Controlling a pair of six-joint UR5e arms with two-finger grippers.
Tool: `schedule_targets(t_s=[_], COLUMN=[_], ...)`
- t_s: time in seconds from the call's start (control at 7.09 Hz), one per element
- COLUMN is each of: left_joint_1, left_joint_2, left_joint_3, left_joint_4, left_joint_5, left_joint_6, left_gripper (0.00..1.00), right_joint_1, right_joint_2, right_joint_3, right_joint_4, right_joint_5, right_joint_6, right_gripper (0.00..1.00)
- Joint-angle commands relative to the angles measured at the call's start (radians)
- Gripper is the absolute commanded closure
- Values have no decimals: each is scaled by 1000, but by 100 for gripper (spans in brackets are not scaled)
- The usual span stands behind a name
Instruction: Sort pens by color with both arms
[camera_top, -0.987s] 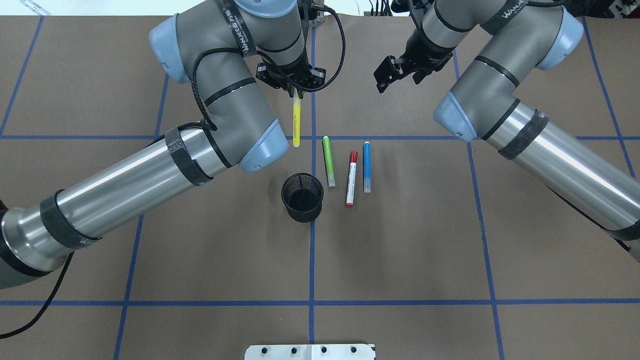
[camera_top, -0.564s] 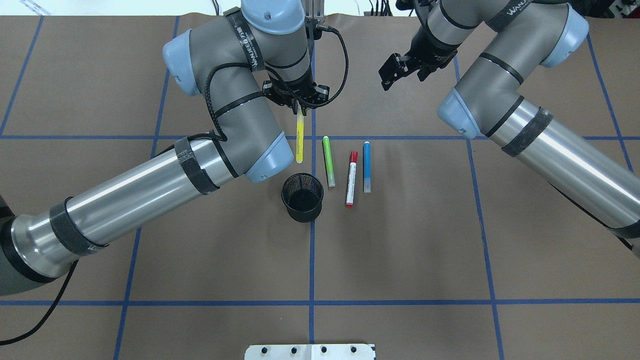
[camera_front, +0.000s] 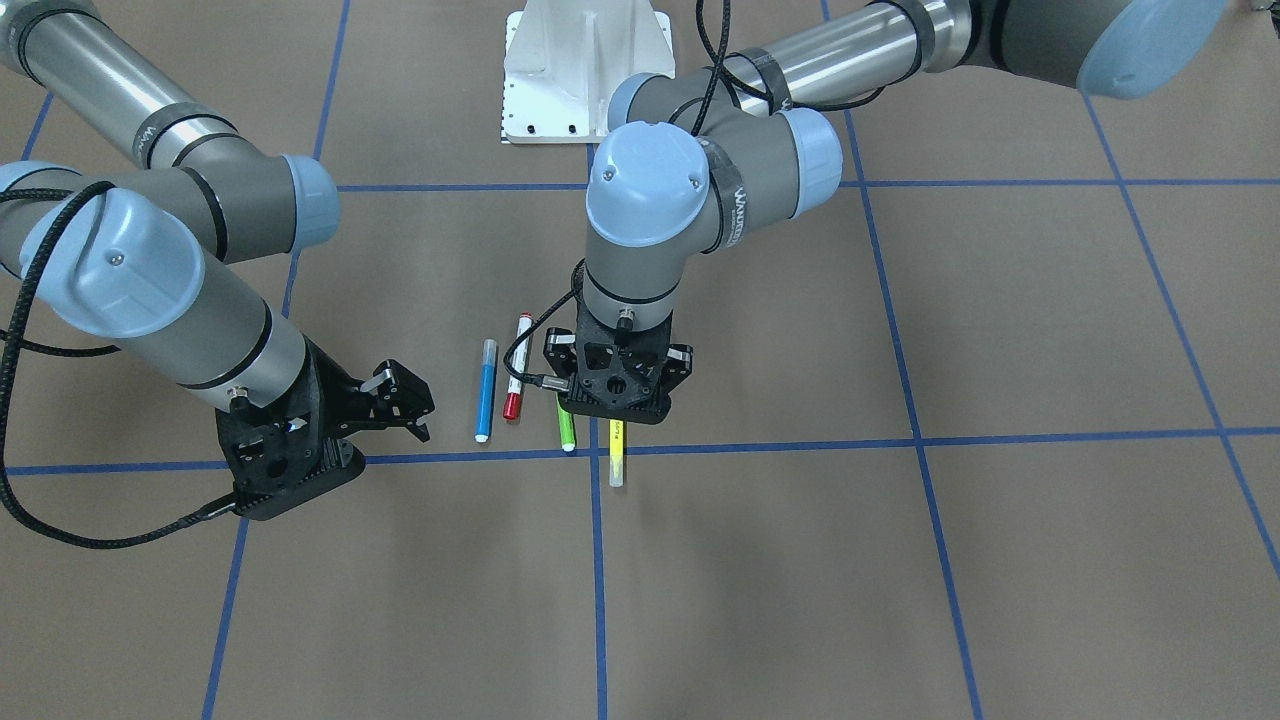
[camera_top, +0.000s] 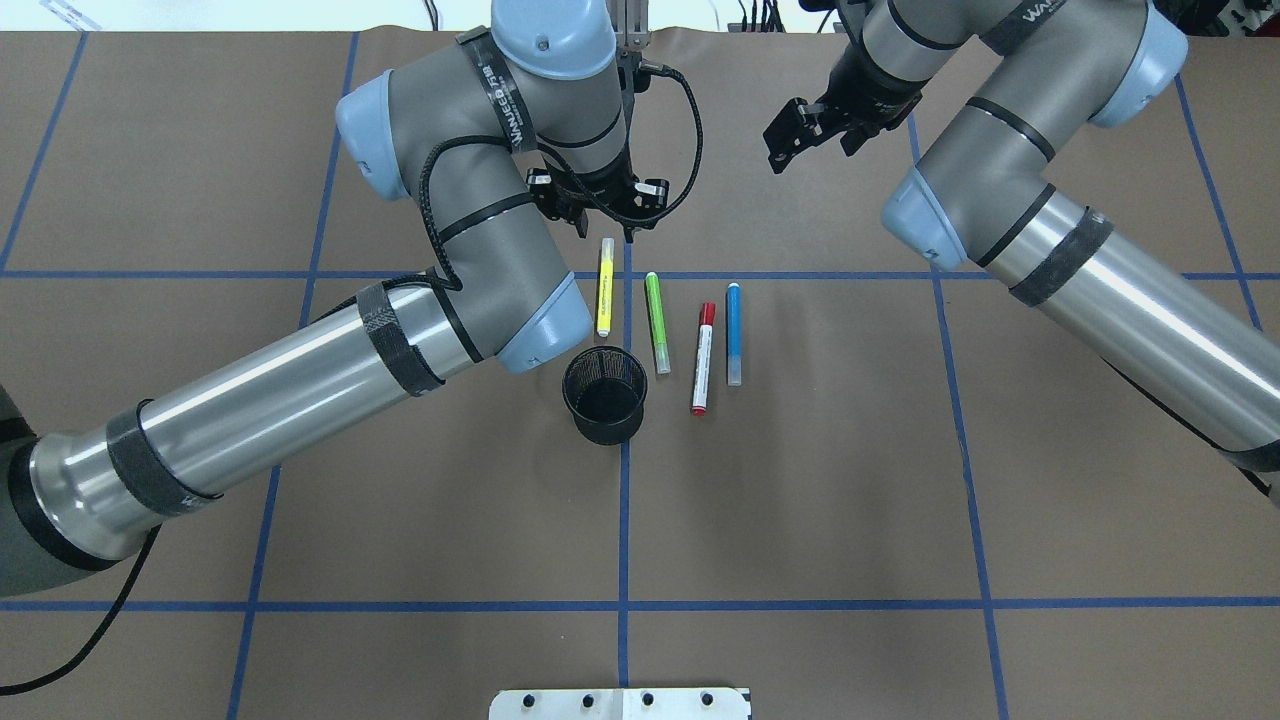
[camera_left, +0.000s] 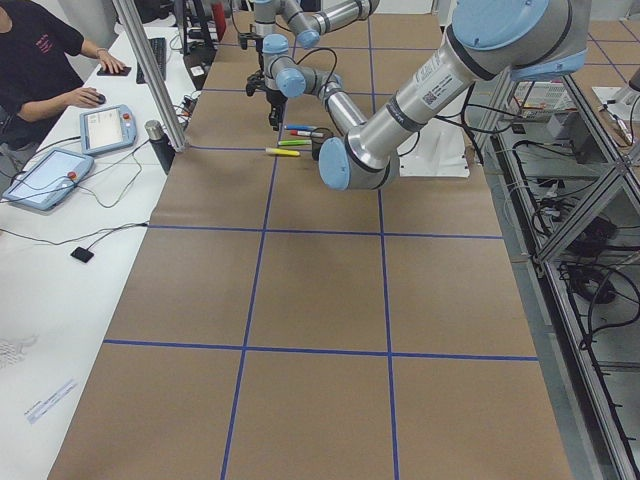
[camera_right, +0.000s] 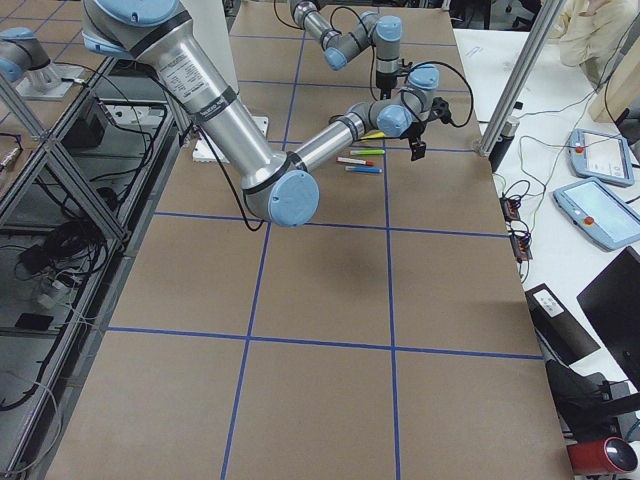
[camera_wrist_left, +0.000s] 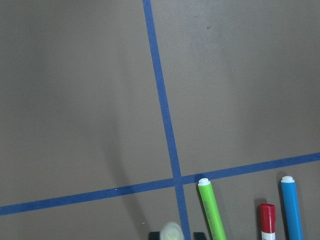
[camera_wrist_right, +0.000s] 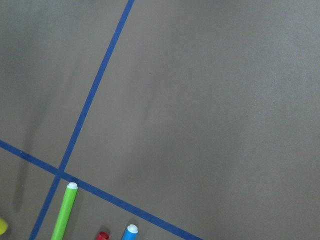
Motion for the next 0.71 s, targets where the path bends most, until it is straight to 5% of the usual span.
schedule_targets(t_s=[0.0, 0.14, 0.28, 0.56], left_joint_1=[-13, -98, -209, -326], left_joint_2=[-2, 7, 52, 102], left_joint_3=[-8, -42, -86, -122], left_joint_4=[1, 13, 15, 120], left_joint_5=[-2, -108, -243, -282], left_joint_6=[3, 12, 20, 241], left_gripper=[24, 8, 4, 2], right_joint_1=[15, 56, 125, 275], right_joint_2=[0, -24, -64, -97], right_joint_3=[-1, 1, -7, -94], right_joint_4=[-5, 1, 0, -2], right_joint_5=[3, 13, 38, 132], right_joint_6=[0, -2, -58, -258], right_gripper=[1, 1, 1, 1])
